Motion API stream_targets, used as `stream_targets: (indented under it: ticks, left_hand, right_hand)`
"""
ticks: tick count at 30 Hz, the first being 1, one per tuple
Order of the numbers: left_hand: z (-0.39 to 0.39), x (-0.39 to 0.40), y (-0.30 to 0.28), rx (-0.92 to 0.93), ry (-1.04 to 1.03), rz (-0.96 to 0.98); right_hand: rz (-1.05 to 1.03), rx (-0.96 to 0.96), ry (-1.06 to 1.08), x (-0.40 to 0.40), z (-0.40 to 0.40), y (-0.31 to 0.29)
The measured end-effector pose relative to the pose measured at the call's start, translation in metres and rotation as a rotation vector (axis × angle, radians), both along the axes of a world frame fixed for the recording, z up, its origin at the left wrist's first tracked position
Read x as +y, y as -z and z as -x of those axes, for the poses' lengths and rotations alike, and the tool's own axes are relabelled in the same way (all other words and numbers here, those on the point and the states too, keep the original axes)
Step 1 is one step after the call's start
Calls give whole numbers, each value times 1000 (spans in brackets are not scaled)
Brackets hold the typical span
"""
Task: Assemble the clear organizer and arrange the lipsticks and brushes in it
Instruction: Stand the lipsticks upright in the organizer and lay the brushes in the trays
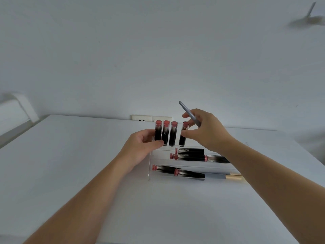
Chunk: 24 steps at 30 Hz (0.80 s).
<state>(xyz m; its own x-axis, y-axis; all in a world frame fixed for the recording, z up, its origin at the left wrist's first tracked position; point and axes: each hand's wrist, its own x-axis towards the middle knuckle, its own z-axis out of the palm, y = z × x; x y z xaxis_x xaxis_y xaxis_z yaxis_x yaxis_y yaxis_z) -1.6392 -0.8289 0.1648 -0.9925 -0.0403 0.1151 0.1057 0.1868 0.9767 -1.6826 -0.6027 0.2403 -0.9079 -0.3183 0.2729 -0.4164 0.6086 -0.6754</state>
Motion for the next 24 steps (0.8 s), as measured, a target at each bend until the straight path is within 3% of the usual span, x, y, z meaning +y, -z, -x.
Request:
stream_targets:
  ticks: [24]
  left_hand:
    - [1,1,2,20,13,19]
  right_hand:
    - [-115,19,-22,-4,3,10]
